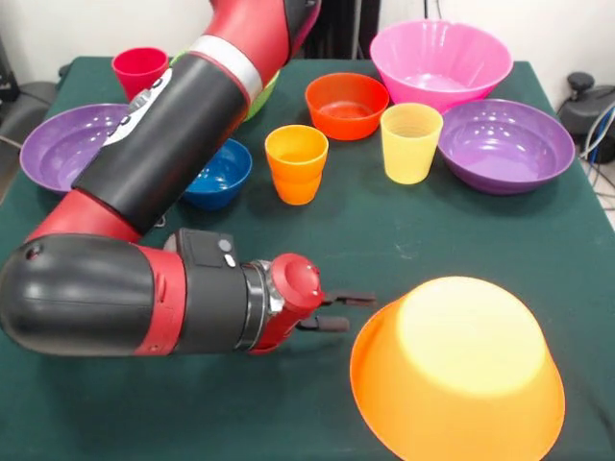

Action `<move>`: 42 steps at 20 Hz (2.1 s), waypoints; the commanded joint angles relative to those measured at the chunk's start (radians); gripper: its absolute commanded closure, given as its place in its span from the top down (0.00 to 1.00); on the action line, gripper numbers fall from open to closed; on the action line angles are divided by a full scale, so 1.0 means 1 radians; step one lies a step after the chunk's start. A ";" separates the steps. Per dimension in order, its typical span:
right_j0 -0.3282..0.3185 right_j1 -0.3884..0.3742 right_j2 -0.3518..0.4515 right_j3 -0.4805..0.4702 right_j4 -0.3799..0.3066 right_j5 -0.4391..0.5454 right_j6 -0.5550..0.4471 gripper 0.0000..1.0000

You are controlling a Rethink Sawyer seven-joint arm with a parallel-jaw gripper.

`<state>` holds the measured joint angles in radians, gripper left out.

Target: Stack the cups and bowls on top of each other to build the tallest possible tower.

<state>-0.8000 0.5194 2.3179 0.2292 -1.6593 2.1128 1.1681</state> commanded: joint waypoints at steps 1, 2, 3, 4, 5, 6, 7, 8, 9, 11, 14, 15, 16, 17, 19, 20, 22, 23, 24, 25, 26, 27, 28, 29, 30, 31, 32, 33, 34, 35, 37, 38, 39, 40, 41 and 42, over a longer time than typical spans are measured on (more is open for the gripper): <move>0.022 -0.014 -0.223 -0.031 0.006 -0.164 -0.095 1.00; 0.022 -0.017 -0.234 -0.023 0.015 -0.181 -0.089 1.00; 0.021 -0.020 -0.245 -0.016 0.025 -0.198 -0.083 1.00; 0.021 -0.023 -0.257 -0.008 0.034 -0.215 -0.077 1.00; 0.018 -0.035 -0.281 0.030 0.061 -0.304 -0.037 1.00; 0.012 -0.038 -0.309 0.058 0.079 -0.353 -0.011 1.00; 0.006 -0.041 -0.337 0.085 0.096 -0.401 0.015 1.00; 0.000 -0.044 -0.364 0.113 0.114 -0.450 0.042 1.00; 0.001 -0.044 -0.373 0.117 0.125 -0.473 0.040 1.00; 0.002 -0.044 -0.392 0.124 0.148 -0.520 0.037 1.00; 0.024 -0.051 -0.408 0.104 0.168 -0.556 0.031 1.00; 0.032 -0.053 -0.413 0.097 0.175 -0.569 0.029 1.00; 0.039 -0.062 -0.424 0.092 0.171 -0.565 0.028 1.00; 0.046 -0.072 -0.436 0.087 0.168 -0.562 0.028 1.00; 0.063 -0.096 -0.462 0.083 0.157 -0.561 0.035 1.00; 0.067 -0.108 -0.481 0.090 0.155 -0.567 0.050 1.00; 0.075 -0.131 -0.520 0.103 0.151 -0.579 0.080 1.00; 0.080 -0.154 -0.555 0.119 0.138 -0.583 0.111 1.00; 0.085 -0.177 -0.589 0.135 0.125 -0.588 0.141 1.00; 0.091 -0.201 -0.624 0.151 0.112 -0.593 0.172 1.00; 0.096 -0.224 -0.658 0.167 0.099 -0.598 0.203 1.00; 0.094 -0.251 -0.692 0.196 0.094 -0.586 0.238 1.00; 0.095 -0.262 -0.713 0.209 0.103 -0.600 0.259 1.00; 0.096 -0.272 -0.733 0.221 0.111 -0.613 0.279 1.00; 0.098 -0.283 -0.754 0.234 0.119 -0.627 0.299 1.00; 0.098 -0.298 -0.767 0.252 0.132 -0.639 0.321 1.00; 0.100 -0.310 -0.789 0.269 0.136 -0.671 0.343 1.00; 0.102 -0.323 -0.810 0.286 0.140 -0.702 0.364 1.00; 0.103 -0.335 -0.831 0.304 0.144 -0.733 0.386 1.00; 0.104 -0.343 -0.850 0.322 0.148 -0.785 0.407 1.00; 0.105 -0.361 -0.890 0.358 0.155 -0.889 0.450 1.00; 0.119 -0.364 -0.887 0.349 0.153 -0.902 0.459 1.00; 0.134 -0.367 -0.885 0.339 0.152 -0.916 0.468 1.00; 0.146 -0.385 -0.901 0.347 0.151 -0.919 0.498 1.00; 0.156 -0.401 -0.915 0.355 0.157 -0.912 0.530 1.00; 0.162 -0.413 -0.935 0.376 0.165 -0.925 0.566 1.00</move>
<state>-0.7052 0.1873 1.6512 0.5539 -1.4513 1.3493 1.4301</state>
